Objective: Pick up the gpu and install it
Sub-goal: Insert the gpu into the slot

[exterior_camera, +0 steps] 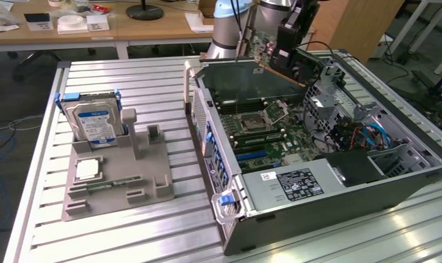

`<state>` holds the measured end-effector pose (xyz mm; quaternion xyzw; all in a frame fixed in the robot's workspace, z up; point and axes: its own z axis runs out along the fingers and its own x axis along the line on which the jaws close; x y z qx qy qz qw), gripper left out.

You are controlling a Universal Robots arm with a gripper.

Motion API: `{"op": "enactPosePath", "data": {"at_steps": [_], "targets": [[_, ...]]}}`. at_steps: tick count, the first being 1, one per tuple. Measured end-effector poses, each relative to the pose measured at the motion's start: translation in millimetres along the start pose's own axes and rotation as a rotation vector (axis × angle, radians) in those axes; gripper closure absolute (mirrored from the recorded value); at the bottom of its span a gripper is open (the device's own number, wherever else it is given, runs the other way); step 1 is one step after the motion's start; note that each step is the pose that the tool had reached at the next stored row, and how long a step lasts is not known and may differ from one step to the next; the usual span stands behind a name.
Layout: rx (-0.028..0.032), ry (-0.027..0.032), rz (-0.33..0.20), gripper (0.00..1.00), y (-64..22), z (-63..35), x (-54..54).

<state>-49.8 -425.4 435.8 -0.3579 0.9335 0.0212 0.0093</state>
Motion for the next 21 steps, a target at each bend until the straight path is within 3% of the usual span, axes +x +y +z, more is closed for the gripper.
{"op": "enactPosePath", "data": {"at_steps": [16,19,21], "targets": [[-0.0071,0.0072,-0.223,0.72,0.0,0.2,0.0],[-0.0061,0.0064,-0.256,0.72,-0.1,0.2,0.0],[-0.0013,0.0028,-0.272,0.72,0.0,0.4,0.0]]}}
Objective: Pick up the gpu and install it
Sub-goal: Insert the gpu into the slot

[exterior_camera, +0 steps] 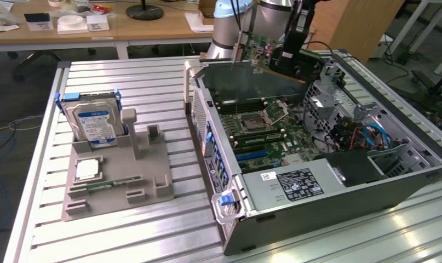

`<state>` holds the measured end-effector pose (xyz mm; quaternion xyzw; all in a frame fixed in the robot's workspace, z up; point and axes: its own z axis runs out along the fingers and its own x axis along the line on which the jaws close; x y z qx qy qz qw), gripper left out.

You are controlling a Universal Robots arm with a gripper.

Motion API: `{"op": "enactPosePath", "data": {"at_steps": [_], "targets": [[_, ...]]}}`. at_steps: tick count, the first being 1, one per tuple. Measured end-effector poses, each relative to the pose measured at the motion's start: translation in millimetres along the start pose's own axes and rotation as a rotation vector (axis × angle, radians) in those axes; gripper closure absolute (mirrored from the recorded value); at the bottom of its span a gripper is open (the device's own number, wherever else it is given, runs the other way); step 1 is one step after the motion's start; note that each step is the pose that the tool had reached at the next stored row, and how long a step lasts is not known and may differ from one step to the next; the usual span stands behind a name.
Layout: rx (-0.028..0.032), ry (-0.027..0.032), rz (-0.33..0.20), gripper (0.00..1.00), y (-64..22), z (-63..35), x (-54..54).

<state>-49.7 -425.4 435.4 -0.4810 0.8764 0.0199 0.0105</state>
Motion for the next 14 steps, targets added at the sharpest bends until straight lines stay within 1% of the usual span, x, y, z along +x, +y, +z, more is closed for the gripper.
{"op": "enactPosePath", "data": {"at_steps": [2,6,7,9,14], "targets": [[0.0093,-0.0034,-0.012,0.72,0.0,0.2,0.1],[0.0296,-0.0055,-0.03,0.72,0.0,0.7,0.1],[0.0313,-0.0057,-0.035,0.72,-0.1,0.8,0.1],[0.0322,-0.006,-0.05,0.72,-0.1,1.0,0.0],[0.0307,-0.0059,-0.101,0.72,0.0,1.5,0.1]]}}
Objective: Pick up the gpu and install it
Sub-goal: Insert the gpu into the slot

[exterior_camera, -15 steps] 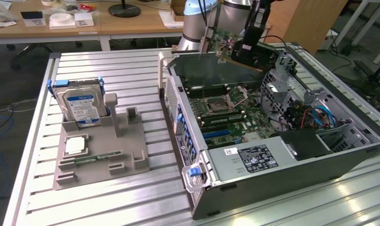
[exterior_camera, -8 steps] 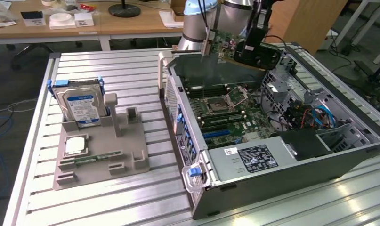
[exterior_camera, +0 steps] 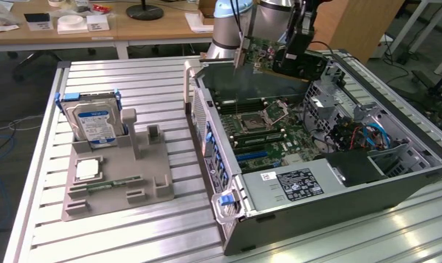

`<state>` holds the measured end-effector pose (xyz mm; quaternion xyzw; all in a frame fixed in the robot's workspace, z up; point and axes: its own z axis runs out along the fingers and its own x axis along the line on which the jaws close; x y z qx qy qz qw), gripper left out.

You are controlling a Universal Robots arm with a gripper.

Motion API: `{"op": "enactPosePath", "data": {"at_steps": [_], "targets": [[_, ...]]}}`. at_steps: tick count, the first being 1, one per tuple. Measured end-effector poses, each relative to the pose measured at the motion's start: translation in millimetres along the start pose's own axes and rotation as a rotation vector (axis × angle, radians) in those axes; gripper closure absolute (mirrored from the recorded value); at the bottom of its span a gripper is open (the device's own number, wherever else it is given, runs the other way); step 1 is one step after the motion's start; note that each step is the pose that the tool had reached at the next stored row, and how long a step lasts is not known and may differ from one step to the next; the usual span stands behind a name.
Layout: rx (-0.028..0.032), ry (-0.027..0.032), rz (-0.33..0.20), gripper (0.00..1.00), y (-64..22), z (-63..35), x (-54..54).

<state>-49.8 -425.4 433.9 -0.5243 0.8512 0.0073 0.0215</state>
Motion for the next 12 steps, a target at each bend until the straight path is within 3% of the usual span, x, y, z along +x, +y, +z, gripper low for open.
{"op": "enactPosePath", "data": {"at_steps": [12], "targets": [[-0.0086,-0.0022,-0.202,0.72,-0.1,1.6,0.1]]}}
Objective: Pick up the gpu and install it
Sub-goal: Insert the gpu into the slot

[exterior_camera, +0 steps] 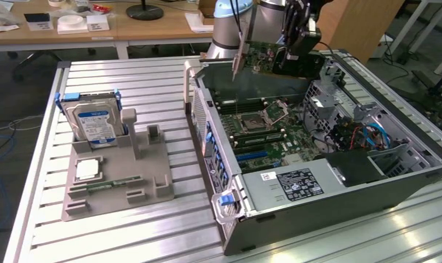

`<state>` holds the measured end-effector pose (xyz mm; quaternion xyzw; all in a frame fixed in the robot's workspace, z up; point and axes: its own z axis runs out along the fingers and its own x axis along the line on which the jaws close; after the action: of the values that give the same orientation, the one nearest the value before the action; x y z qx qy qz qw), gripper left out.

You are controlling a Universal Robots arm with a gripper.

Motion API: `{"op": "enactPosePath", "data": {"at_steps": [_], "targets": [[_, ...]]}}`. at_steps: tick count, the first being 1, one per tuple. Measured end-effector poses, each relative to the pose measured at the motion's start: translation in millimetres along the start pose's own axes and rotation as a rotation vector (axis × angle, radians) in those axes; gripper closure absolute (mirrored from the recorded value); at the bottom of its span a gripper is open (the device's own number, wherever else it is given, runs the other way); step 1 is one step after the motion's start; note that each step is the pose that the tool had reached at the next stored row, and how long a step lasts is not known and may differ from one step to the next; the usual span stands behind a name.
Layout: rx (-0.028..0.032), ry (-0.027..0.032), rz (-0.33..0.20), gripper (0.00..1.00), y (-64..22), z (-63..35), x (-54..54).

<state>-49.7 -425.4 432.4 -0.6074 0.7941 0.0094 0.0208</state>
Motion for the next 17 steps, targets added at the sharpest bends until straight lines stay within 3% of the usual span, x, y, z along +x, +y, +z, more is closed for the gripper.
{"op": "enactPosePath", "data": {"at_steps": [12,17], "targets": [[-0.0083,-0.0019,-0.19,0.72,0.0,1.2,0.0],[-0.0087,-0.002,-0.204,0.72,0.0,1.4,0.1]]}}
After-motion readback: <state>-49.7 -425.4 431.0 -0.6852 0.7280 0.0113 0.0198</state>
